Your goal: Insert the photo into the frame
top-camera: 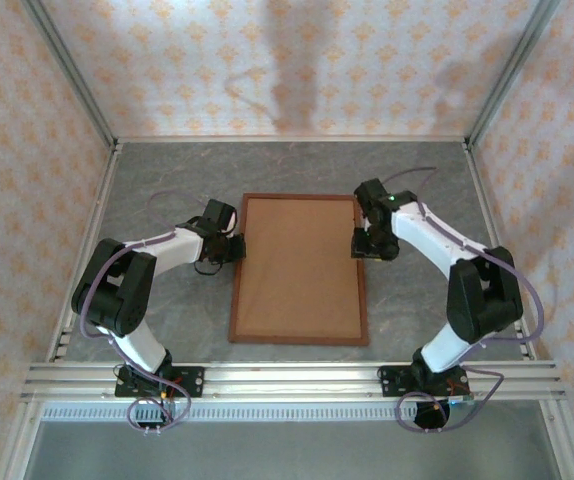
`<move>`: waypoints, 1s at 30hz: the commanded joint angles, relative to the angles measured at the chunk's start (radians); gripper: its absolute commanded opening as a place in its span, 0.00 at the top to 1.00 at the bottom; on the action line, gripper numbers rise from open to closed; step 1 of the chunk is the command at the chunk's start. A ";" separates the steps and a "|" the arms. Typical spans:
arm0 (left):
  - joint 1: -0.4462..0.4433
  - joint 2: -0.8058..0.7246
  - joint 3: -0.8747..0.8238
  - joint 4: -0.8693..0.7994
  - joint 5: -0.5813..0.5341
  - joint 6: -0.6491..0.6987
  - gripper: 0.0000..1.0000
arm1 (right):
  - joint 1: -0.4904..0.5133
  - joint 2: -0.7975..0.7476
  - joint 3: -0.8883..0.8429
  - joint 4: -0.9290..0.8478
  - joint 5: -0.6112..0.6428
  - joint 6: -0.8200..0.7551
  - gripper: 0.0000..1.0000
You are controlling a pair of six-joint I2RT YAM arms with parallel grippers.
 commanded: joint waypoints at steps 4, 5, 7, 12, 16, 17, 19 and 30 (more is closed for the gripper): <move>-0.005 -0.009 0.002 -0.098 -0.032 0.011 0.88 | 0.010 -0.074 -0.162 -0.077 -0.135 0.093 0.60; -0.005 -0.009 0.003 -0.100 -0.034 0.012 0.89 | 0.015 -0.080 -0.180 -0.073 -0.146 0.102 0.61; -0.005 -0.014 0.005 -0.103 -0.036 0.013 0.88 | 0.016 -0.099 -0.219 -0.070 -0.154 0.116 0.64; -0.004 -0.011 0.006 -0.098 -0.038 0.013 0.88 | 0.016 -0.127 -0.272 -0.055 -0.167 0.124 0.67; -0.004 -0.015 0.004 -0.097 -0.039 0.013 0.88 | 0.018 -0.112 -0.279 -0.032 -0.177 0.122 0.67; -0.004 -0.015 0.003 -0.097 -0.038 0.012 0.88 | 0.018 -0.105 -0.278 -0.026 -0.179 0.121 0.67; -0.005 -0.015 0.003 -0.097 -0.038 0.015 0.88 | 0.017 -0.086 -0.277 -0.009 -0.179 0.121 0.67; -0.005 -0.010 0.006 -0.098 -0.035 0.018 0.88 | 0.018 -0.019 -0.278 0.016 -0.171 0.102 0.68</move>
